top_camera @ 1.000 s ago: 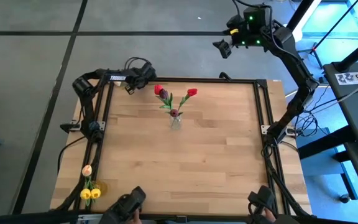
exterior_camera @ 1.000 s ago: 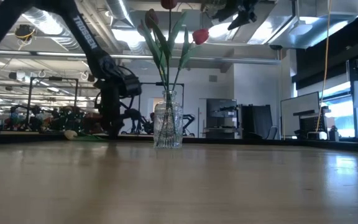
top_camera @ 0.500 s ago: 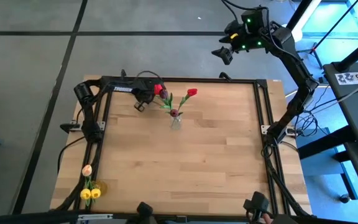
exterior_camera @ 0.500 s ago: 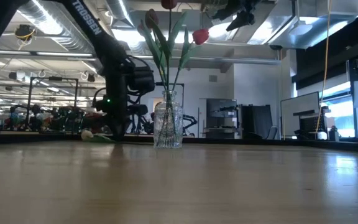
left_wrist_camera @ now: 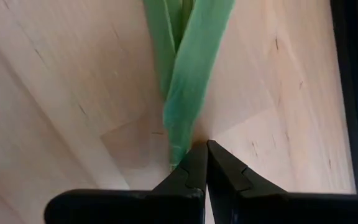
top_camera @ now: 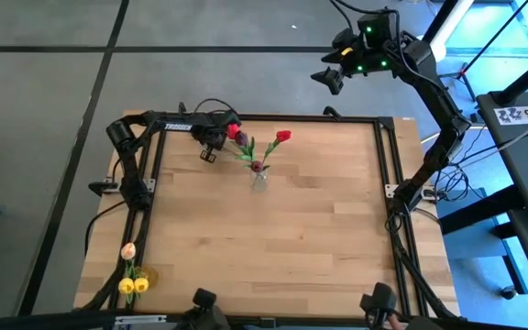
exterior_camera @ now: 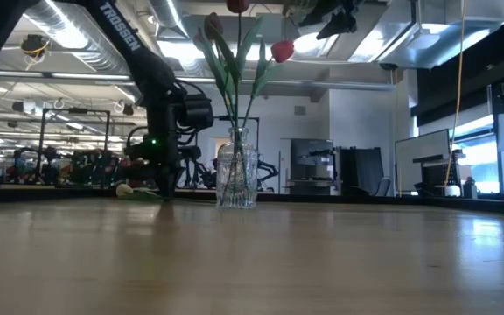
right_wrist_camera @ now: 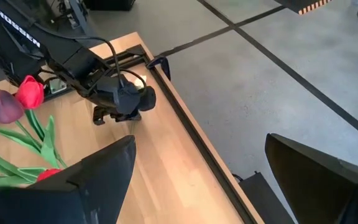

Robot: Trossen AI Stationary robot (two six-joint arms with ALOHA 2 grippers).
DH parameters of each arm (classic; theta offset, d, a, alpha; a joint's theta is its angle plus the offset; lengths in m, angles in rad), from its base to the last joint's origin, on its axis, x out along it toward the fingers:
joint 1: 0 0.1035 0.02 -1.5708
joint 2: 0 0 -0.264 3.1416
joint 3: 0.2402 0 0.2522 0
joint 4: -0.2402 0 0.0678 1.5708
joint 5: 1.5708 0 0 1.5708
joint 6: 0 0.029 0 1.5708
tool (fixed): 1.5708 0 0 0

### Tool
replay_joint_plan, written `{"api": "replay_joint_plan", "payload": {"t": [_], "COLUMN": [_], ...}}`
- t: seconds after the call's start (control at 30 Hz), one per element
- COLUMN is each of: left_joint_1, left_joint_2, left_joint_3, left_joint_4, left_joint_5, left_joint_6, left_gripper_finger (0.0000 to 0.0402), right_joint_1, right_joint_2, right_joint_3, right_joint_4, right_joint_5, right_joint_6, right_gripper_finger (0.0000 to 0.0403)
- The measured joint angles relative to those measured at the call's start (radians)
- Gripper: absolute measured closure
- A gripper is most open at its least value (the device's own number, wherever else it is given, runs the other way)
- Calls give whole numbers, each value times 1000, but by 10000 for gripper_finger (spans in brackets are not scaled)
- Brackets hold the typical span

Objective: Sort flowers into vase by color
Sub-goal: Put the white flower into the yellow vase

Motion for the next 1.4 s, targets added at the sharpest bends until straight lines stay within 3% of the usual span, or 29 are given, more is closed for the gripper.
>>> {"api": "replay_joint_plan", "payload": {"t": [0.3,0.47,0.6,0.7,0.93,1.23,1.4], "left_joint_1": [15,38,39,13,-46,-11,29], "left_joint_2": [3,-16,-69,-95,-86,-51,-48], "left_joint_3": [-2,-2,-2,-2,-23,-85,-87], "left_joint_4": [6,103,107,42,-16,30,58], "left_joint_5": [-84,-41,-42,-38,-36,-7,15], "left_joint_6": [251,420,397,287,109,54,79], "left_gripper_finger": [397,356,314,290,263,280,355], "right_joint_1": [0,3,36,63,139,199,203], "right_joint_2": [0,0,-2,-6,-7,-6,-6], "right_joint_3": [0,0,0,0,0,0,0], "right_joint_4": [2,5,7,8,8,-27,-48], "right_joint_5": [0,0,0,1,10,118,117], "right_joint_6": [8,11,15,15,15,35,63], "right_gripper_finger": [47,47,47,47,47,47,47]}}
